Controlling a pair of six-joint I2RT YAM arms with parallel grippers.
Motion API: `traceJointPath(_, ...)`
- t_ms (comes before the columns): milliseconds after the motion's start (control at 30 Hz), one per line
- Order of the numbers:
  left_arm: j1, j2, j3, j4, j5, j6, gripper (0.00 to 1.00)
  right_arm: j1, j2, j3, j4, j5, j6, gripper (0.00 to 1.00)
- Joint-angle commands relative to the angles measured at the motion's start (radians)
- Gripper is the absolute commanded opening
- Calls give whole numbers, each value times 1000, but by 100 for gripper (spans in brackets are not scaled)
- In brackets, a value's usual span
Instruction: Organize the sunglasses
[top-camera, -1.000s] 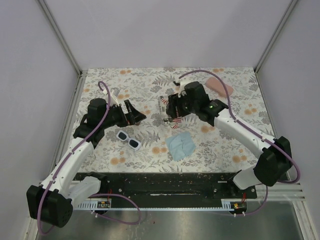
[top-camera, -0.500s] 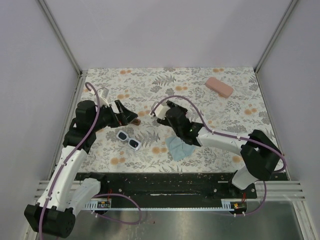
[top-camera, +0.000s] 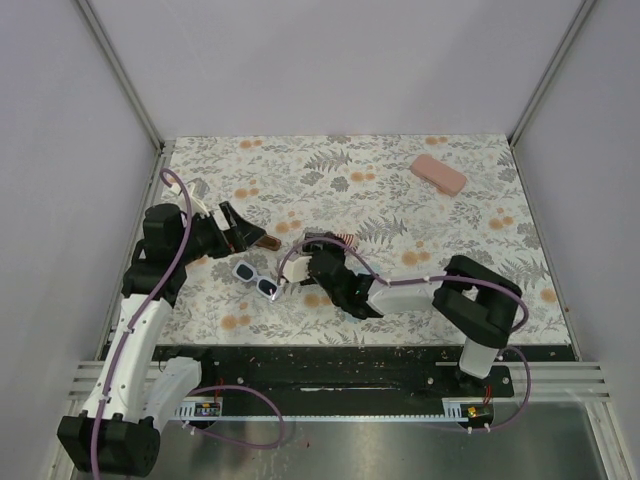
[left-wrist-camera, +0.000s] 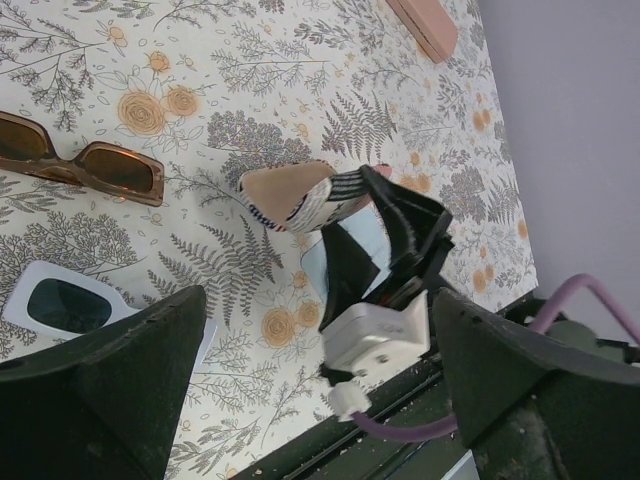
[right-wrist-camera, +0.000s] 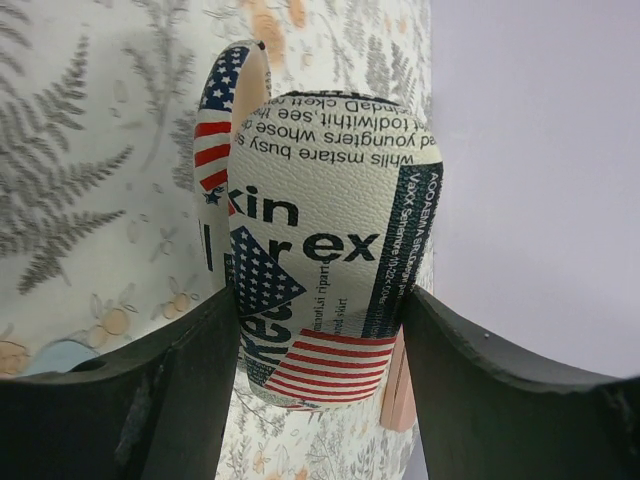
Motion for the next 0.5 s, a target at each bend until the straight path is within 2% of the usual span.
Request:
traceJointPath(0, 13, -7, -2, 27, 32, 16, 99, 51, 89, 48, 143, 76, -93, 57)
traceJointPath(133, 22, -15, -3, 16, 32, 19, 99, 86, 153, 5, 333, 104, -183, 59)
traceJointPath(233, 24, -18, -8, 13, 36, 22, 99, 96, 169, -13, 370, 103, -197, 62)
traceJointPath(367, 27, -30, -18, 25, 55, 21, 99, 100, 178, -19, 455, 155, -199, 81)
traceJointPath(467, 29, -33, -20, 30, 60, 15, 99, 105, 129, -24, 397, 149, -153, 85)
